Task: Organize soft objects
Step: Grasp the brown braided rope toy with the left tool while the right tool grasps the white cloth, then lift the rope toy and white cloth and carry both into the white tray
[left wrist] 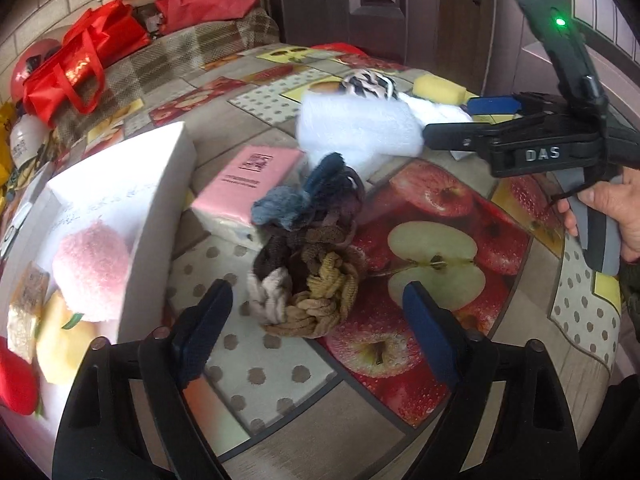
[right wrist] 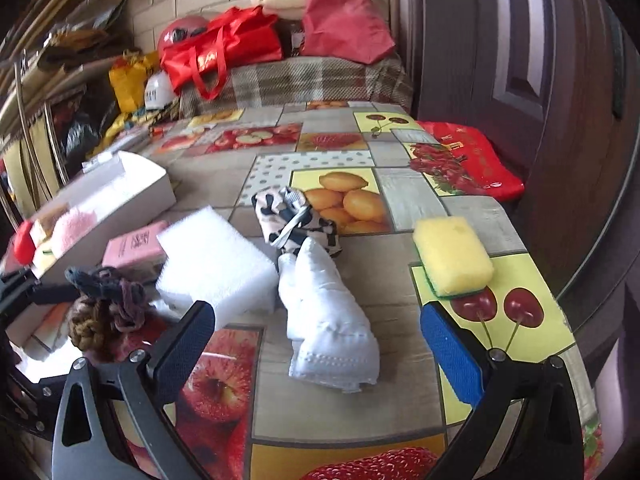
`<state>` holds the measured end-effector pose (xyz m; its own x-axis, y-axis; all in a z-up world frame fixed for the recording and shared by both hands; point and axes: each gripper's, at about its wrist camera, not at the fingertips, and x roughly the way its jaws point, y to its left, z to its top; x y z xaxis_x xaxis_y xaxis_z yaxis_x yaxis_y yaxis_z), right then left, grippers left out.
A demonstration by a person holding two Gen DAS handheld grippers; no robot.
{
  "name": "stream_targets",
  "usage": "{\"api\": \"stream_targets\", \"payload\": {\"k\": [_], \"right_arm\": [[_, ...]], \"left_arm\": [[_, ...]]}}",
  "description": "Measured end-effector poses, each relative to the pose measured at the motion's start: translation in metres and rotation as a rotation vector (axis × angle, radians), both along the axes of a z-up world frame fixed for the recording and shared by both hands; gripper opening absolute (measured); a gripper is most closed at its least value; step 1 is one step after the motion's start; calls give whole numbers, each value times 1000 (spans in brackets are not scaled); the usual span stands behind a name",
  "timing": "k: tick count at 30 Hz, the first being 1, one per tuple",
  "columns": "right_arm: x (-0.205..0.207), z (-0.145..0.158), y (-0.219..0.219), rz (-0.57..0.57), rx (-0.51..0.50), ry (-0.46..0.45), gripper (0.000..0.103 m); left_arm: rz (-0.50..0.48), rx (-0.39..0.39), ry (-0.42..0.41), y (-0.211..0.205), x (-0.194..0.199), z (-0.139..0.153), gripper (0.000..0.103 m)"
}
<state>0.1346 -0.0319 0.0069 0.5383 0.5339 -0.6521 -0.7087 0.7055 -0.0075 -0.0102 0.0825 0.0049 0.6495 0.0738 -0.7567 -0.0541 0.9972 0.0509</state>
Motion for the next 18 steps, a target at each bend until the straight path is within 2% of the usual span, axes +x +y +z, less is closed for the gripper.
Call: {"api": "stream_targets", "payload": {"k": [1, 2, 3, 4, 6, 9, 13, 18], "right_arm": [[3, -3, 2, -1, -17, 19, 103], [6, -6, 3, 2, -25, 43, 103], [9, -8, 2, 5, -21, 66, 97], [12, -8, -1, 7, -6, 84, 90], [13, -6, -7, 0, 26, 95, 43], [9, 0, -14, -1, 70, 78, 43], [-4, 12, -24, -12, 135, -4, 43], [-19, 28, -42, -30, 241, -121, 43]], "left_arm": [[-7, -20, -3, 2, 0, 1, 79], [-2, -34, -3, 5, 1, 1, 71], [5, -55, -9, 9, -1, 1, 57], [17, -68, -16, 12, -1, 2, 48], [23, -95, -28, 16, -2, 3, 40], [13, -74, -59, 11, -6, 7, 36], [4, -7, -127, 1, -17, 17, 36], [19, -22, -302, 9, -45, 36, 36]]}}
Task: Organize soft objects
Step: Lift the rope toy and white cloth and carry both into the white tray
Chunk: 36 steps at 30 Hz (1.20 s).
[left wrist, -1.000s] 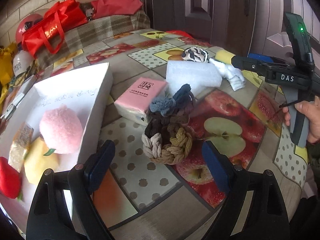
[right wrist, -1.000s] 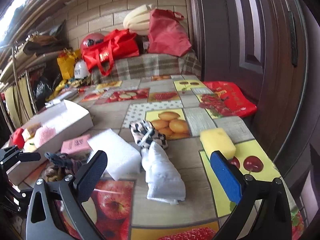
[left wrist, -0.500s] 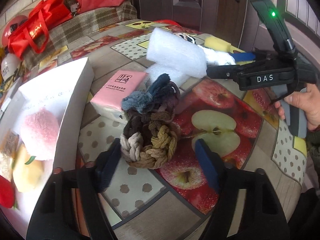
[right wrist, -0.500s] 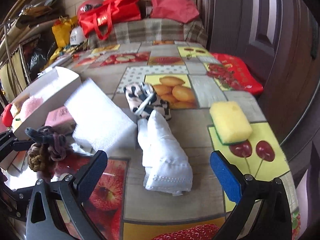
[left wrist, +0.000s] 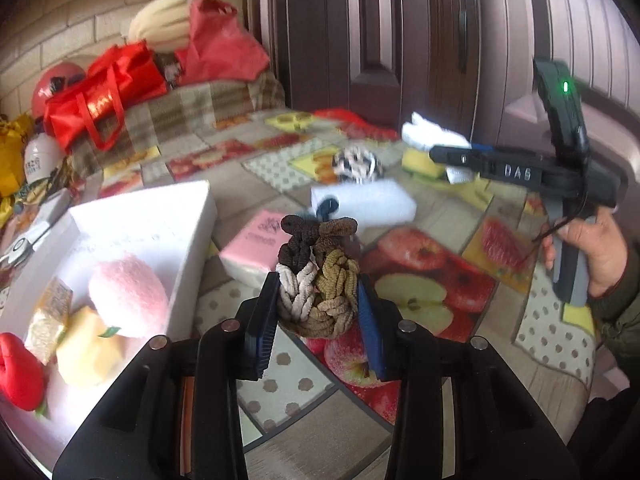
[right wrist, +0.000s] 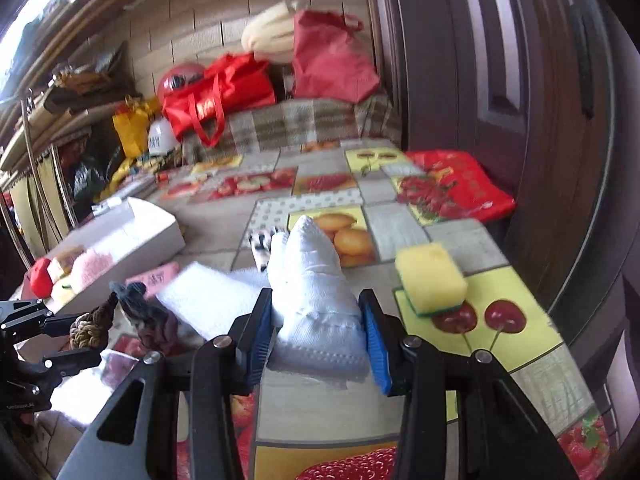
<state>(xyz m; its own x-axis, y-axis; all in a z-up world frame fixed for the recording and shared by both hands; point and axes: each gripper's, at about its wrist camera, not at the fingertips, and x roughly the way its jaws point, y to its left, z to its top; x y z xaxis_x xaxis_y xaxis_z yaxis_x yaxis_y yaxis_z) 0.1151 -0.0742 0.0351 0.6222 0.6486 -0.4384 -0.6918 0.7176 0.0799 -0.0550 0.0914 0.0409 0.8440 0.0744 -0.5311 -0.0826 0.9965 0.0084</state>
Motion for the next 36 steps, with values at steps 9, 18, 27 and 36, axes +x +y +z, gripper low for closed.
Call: {"api": "stream_targets", "payload": {"k": [9, 18, 27, 36], "right_arm": [[-24, 15, -2, 12, 57, -150, 43], [-39, 14, 17, 75, 68, -143, 43], [-69, 10, 57, 208, 69, -128, 43], [-86, 7, 83, 287, 60, -100, 43]], "left_arm": [[64, -9, -144, 9, -24, 14, 36], [80, -14, -182, 15, -36, 16, 36], [148, 23, -212, 33, -58, 17, 37], [239, 29, -218, 66, -80, 15, 37]]}}
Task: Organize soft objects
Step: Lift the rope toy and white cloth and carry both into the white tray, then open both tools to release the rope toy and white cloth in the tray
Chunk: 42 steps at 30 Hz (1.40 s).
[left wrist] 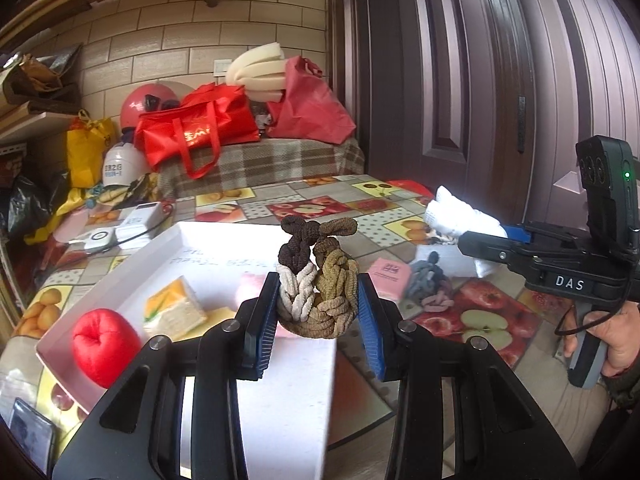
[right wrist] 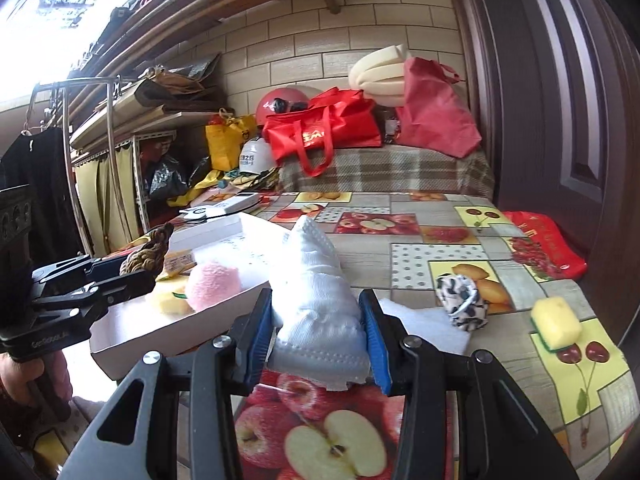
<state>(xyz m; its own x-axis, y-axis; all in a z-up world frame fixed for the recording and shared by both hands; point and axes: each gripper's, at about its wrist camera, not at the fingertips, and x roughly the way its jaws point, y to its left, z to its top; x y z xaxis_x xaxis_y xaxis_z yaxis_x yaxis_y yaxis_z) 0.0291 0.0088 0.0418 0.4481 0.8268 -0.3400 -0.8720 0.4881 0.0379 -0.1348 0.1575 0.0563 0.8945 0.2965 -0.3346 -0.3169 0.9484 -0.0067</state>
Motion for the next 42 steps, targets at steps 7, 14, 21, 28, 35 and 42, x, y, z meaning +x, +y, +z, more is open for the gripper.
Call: {"api": "stream_targets", "payload": {"k": [7, 14, 21, 28, 35, 42], "right_arm": [[-12, -3, 22, 52, -6, 7, 43], [-33, -5, 42, 121, -47, -42, 43], [-50, -9, 66, 187, -99, -70, 43], [-72, -16, 95, 265, -186, -137, 43], [-87, -23, 118, 336, -259, -172, 43], [-76, -39, 167, 373, -408, -103, 43]], "left_arm": [[70, -8, 3, 27, -14, -2, 37], [140, -39, 4, 55, -22, -5, 37], [148, -101, 55, 72, -13, -10, 37], [177, -203, 56, 90, -15, -14, 37], [207, -190, 44, 89, -16, -11, 37], [231, -167, 29, 89, -19, -10, 37]]}}
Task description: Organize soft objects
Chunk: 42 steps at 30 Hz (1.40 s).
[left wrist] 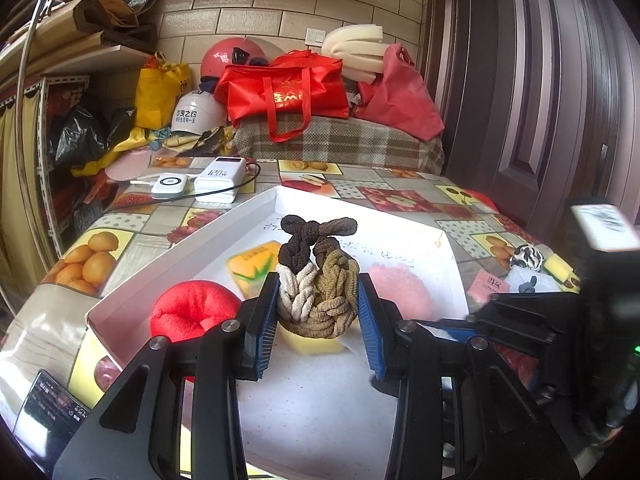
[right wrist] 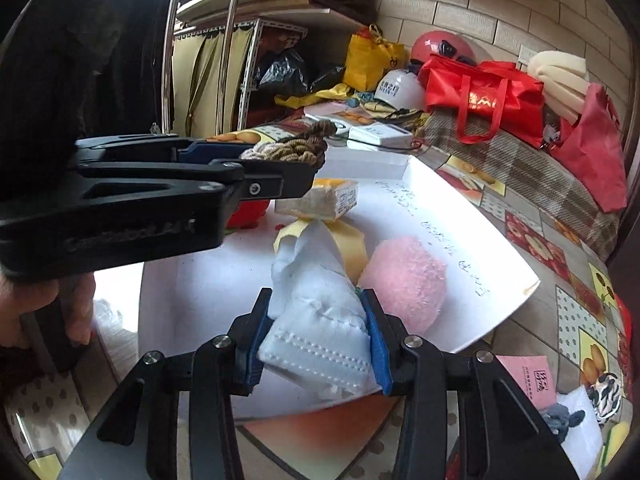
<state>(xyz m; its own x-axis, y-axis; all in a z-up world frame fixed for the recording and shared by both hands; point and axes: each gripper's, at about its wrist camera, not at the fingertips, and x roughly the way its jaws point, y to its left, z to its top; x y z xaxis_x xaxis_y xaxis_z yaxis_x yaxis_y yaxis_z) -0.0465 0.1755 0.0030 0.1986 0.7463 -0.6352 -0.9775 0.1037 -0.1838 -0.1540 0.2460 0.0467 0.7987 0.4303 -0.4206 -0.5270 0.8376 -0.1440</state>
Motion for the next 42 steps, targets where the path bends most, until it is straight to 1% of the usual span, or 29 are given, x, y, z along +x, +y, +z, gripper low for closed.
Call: {"api": "stream_targets", "payload": {"k": [2, 4, 8, 10, 12, 14, 17, 20, 22, 26, 27, 28, 29, 30, 31, 32, 33, 35, 38, 42], "right_arm": [[13, -4, 12, -42, -39, 25, 43], [29, -4, 19, -100, -38, 43, 43], [68, 2, 23, -237, 9, 119, 43], [77, 4, 19, -262, 40, 161, 43], [76, 8, 11, -254, 75, 176, 43], [69, 13, 7, -238, 109, 152, 43], [54, 19, 5, -203, 143, 90, 43], [44, 23, 7, -177, 159, 41, 43], [42, 23, 8, -173, 162, 26, 43], [45, 23, 8, -175, 168, 25, 43], [45, 23, 8, -173, 169, 24, 45], [45, 22, 8, -170, 169, 23, 48], [44, 22, 8, -163, 168, 21, 68], [44, 22, 9, -155, 164, 20, 97], [43, 22, 10, -150, 161, 15, 103], [41, 22, 10, -147, 161, 6, 103], [39, 21, 11, -148, 158, -6, 103], [36, 20, 13, -152, 152, -26, 103], [34, 21, 12, -150, 158, -44, 103], [35, 22, 10, -156, 172, -40, 103]], "left_arm": [[-3, 7, 3, -1, 1, 0, 37], [-6, 4, 3, 1, 0, 0, 37], [-3, -31, 8, 8, 0, -3, 37], [7, -53, 13, 13, 2, -4, 37], [19, -65, 23, 18, 6, -5, 37], [29, -58, 39, 19, 12, -6, 37], [39, -23, 71, 15, 23, -6, 37], [44, 10, 76, 11, 24, -5, 37], [51, 15, 69, 10, 21, -4, 37], [81, -2, 64, 17, 18, -5, 37], [94, -5, 63, 19, 17, -5, 38], [108, -6, 60, 18, 16, -5, 41], [123, -6, 54, 19, 14, -5, 46], [143, -4, 46, 19, 11, -4, 59], [159, -1, 34, 19, 7, -4, 71], [168, 2, 23, 19, 5, -3, 97], [176, 11, 10, 18, 2, -2, 103], [179, 34, 2, 15, 1, 0, 103], [178, 58, 11, 11, 4, 0, 103], [179, 51, 2, 14, 1, 0, 103]]}}
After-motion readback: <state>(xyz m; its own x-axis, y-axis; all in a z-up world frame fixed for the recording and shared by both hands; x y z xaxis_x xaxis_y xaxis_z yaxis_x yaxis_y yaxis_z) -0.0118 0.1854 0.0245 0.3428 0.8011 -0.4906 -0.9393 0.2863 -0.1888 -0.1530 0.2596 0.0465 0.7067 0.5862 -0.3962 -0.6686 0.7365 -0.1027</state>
